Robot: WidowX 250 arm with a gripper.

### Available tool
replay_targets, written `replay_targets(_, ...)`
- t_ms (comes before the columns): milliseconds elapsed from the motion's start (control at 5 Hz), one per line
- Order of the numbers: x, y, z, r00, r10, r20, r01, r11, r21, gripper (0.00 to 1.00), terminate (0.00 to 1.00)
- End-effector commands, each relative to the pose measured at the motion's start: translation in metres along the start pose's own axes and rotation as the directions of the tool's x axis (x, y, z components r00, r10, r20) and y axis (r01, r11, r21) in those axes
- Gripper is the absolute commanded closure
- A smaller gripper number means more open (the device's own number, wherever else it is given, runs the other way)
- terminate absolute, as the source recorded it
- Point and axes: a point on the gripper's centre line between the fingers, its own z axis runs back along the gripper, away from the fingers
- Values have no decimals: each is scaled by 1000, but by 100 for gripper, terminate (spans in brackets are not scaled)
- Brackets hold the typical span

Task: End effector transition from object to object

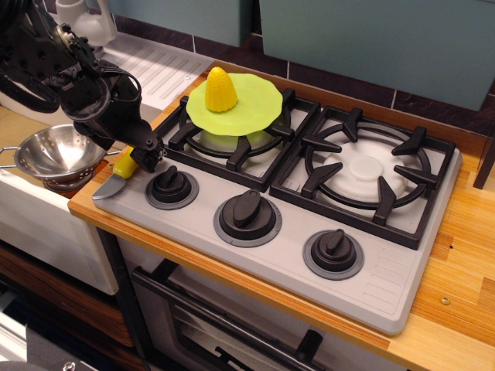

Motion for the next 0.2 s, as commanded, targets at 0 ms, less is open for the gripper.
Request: replay_targets(0,-2,0,-4,1000,-15,-14,15,1000,-6,0,100)
